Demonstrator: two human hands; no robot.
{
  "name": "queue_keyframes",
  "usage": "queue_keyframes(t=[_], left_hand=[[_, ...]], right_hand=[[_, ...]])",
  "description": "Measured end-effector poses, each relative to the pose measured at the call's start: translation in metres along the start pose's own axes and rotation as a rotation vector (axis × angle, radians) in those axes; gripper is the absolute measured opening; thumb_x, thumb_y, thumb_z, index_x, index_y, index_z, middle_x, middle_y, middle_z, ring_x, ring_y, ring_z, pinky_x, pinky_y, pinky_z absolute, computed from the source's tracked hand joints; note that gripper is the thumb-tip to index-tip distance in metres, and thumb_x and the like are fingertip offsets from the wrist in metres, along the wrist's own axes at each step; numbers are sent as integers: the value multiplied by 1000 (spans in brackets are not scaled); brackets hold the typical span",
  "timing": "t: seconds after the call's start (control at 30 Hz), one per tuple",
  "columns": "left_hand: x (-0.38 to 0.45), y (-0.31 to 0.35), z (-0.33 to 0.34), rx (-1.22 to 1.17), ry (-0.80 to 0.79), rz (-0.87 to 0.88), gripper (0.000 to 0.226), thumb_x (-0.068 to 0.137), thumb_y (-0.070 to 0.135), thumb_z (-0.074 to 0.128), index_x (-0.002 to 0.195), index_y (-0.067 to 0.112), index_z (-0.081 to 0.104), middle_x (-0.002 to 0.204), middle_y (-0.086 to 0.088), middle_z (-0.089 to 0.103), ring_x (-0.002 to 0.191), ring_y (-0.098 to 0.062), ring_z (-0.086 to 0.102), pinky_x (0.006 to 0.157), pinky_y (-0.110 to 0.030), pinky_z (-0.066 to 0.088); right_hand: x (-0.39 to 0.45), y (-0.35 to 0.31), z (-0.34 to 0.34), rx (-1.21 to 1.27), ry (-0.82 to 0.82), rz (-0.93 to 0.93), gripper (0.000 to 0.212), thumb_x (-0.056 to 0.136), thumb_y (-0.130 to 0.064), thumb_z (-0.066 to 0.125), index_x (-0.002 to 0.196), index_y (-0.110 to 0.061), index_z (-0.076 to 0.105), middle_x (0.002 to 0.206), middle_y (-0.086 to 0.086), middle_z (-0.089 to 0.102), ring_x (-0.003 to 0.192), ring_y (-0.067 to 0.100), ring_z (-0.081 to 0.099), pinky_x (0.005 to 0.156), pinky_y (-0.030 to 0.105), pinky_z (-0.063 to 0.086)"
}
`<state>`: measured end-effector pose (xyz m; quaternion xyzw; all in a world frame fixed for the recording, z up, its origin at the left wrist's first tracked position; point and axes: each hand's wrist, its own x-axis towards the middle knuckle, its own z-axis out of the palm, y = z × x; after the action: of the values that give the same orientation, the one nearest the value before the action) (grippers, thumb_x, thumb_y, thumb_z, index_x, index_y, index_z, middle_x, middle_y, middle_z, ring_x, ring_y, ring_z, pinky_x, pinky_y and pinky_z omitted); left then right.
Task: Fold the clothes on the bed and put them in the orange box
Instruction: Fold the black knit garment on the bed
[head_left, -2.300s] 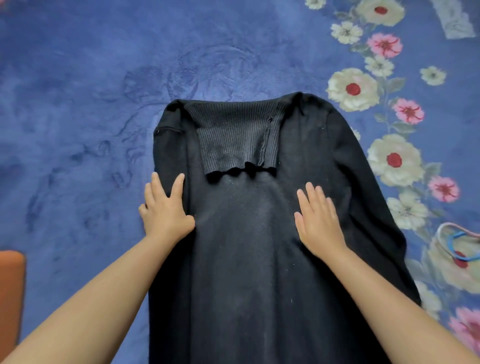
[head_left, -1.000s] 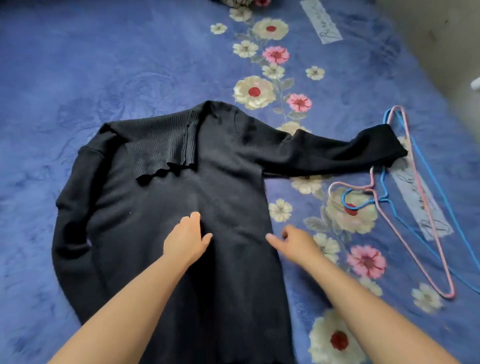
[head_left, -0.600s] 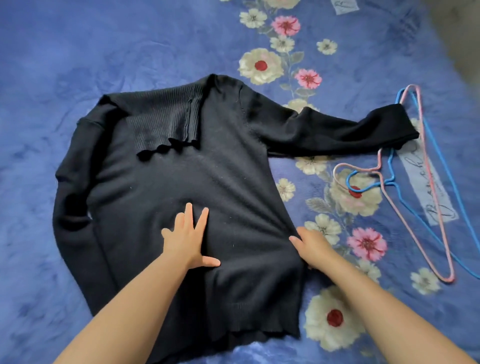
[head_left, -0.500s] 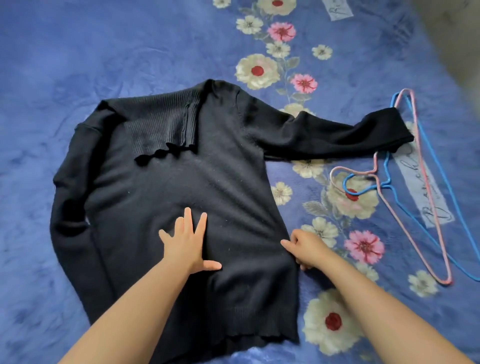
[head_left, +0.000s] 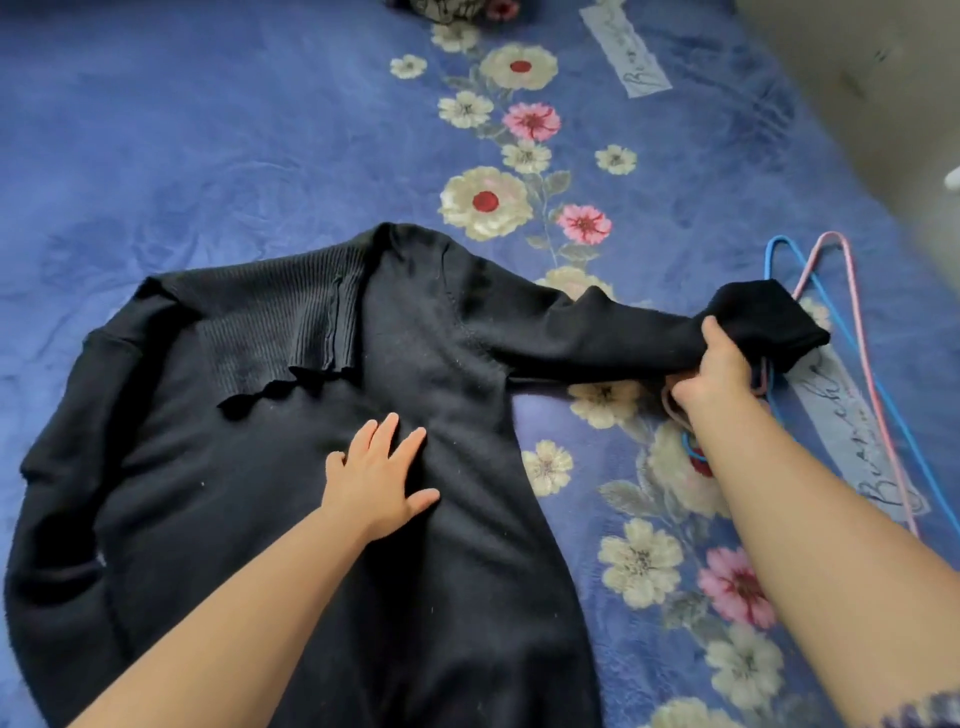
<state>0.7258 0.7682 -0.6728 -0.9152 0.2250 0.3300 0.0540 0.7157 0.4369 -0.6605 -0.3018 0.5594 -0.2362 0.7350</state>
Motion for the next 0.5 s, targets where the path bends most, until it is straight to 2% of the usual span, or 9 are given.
queue_keyframes(t=[0.07,0.13,0.17,0.23,0.3,0.37,0.4,0.43,0.5], left_hand=[[4,-9,-3,-70,-35,19,72,89,60,41,148,34,8,157,2,-3,144,-20,-3,113,-43,17],[6,-17,-11,-273,12,33,69,89,56,44,147,28,22,156,1,14,143,-17,11,113,-38,21],[5,-20,-15,-437,76,27,65,90,51,47,145,21,28,153,0,25,141,-16,20,113,-34,22],[-4,-28,-25,-809,236,-88,52,95,33,50,141,13,37,141,-3,43,132,-17,38,108,-28,26],[-15,-40,-33,-1180,332,-262,38,97,26,46,133,14,46,124,-2,53,118,-19,49,101,-29,35],[-28,-65,-33,-1457,448,-393,24,98,25,43,119,17,50,115,-3,54,104,-19,54,88,-29,40],[-37,-80,-30,-1436,498,-462,23,98,25,44,117,15,51,114,-4,54,103,-22,54,86,-29,39],[-48,-97,-25,-1253,524,-548,29,96,26,49,121,11,51,117,-6,54,108,-25,51,89,-32,38],[-71,-130,-5,-771,485,-735,53,88,25,60,134,6,42,133,-15,46,124,-32,40,98,-42,35]], right_hand=[[-10,-8,6,-379,92,-245,41,89,-20,60,126,-6,52,121,6,55,104,22,56,86,31,47],[-32,-10,18,-868,73,-647,37,91,-16,56,119,8,53,128,21,46,114,33,49,96,28,34],[-46,-8,28,-1027,-17,-831,34,90,-12,55,113,13,55,129,28,42,116,38,47,96,28,31],[-80,8,53,-1119,-310,-1142,28,85,-1,50,106,16,58,124,37,44,113,44,48,92,32,33],[-117,38,76,-1080,-639,-1325,36,75,1,43,104,17,60,118,39,50,113,41,42,91,33,35],[-151,80,87,-1183,-951,-1409,38,72,7,47,107,15,59,126,34,49,122,36,39,99,31,34],[-164,102,85,-1296,-1080,-1343,39,75,11,47,112,12,58,137,26,44,130,32,36,104,29,32],[-170,121,80,-1398,-1145,-1273,39,79,13,45,116,8,57,147,16,36,137,26,30,107,27,28],[-163,155,61,-1583,-1160,-1168,43,84,11,38,122,-2,54,152,1,27,142,17,21,110,28,25]])
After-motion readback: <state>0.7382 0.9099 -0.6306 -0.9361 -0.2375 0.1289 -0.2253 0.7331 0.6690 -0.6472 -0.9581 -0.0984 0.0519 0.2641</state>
